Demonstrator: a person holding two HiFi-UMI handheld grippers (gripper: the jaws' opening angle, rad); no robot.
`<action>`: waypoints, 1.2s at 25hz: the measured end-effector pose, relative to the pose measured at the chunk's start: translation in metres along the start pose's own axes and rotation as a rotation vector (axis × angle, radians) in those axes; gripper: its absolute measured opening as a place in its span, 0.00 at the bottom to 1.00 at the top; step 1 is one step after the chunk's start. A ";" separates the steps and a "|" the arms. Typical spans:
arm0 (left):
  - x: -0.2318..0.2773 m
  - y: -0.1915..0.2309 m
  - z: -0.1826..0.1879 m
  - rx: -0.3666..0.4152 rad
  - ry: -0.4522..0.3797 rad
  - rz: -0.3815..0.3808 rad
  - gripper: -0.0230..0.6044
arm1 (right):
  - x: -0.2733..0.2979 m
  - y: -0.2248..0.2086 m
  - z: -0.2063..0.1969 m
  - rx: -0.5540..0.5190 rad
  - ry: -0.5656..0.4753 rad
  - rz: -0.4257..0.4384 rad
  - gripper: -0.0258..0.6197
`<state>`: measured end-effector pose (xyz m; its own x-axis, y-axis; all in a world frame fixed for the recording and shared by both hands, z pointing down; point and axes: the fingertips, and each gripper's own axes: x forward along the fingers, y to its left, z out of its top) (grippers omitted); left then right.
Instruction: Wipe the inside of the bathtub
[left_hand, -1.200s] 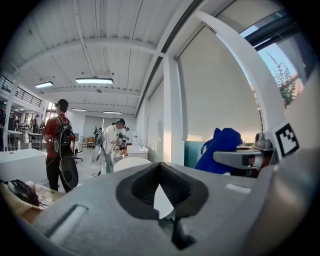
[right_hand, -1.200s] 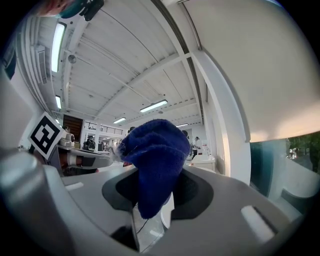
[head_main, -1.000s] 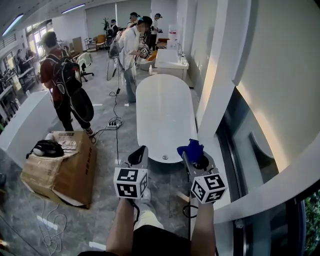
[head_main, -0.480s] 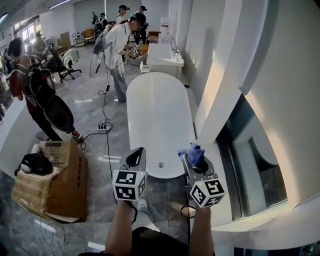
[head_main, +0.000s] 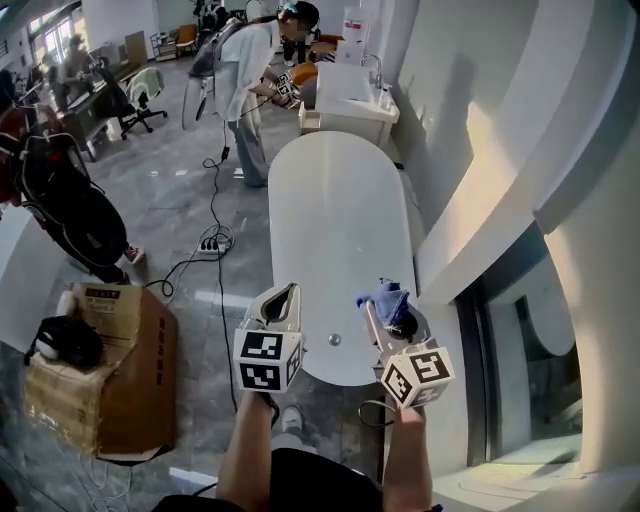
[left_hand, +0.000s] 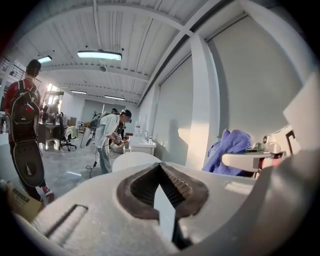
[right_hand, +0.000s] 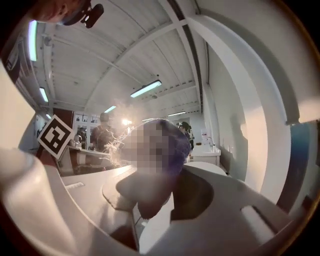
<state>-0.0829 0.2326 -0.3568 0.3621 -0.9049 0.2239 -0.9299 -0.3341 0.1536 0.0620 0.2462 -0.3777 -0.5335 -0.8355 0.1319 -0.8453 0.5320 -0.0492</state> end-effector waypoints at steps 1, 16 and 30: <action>0.005 0.009 -0.002 -0.007 0.001 0.002 0.04 | 0.009 0.002 -0.001 -0.017 0.013 -0.001 0.26; 0.094 0.034 -0.010 -0.060 0.080 -0.047 0.04 | 0.082 -0.050 -0.020 0.001 0.139 -0.046 0.26; 0.209 -0.014 -0.001 -0.052 0.163 0.041 0.04 | 0.144 -0.179 -0.024 0.121 0.088 0.061 0.26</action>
<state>0.0057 0.0485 -0.3116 0.3332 -0.8614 0.3833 -0.9412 -0.2794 0.1901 0.1374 0.0338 -0.3266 -0.5840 -0.7838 0.2113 -0.8115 0.5567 -0.1779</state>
